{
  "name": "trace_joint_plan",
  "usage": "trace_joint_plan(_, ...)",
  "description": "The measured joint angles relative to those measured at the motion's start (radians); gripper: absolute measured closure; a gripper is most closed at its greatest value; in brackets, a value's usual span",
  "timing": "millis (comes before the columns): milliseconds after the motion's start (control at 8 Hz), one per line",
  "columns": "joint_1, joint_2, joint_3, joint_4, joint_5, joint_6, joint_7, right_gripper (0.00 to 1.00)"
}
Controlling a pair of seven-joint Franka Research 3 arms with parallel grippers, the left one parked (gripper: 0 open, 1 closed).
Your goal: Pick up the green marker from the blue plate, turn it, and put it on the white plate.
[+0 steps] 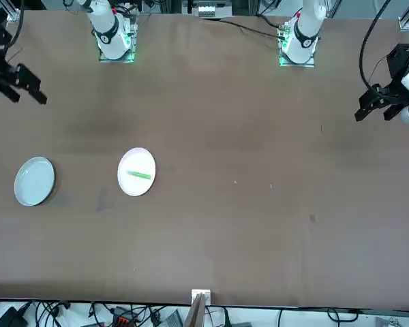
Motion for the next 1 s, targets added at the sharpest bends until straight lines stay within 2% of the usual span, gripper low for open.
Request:
trace_joint_plan(500, 0.021, -0.009, -0.007, -0.004, -0.002, -0.005, -0.092, 0.00)
trace_joint_plan(1000, 0.025, 0.005, -0.007, 0.004, -0.002, -0.003, -0.093, 0.00)
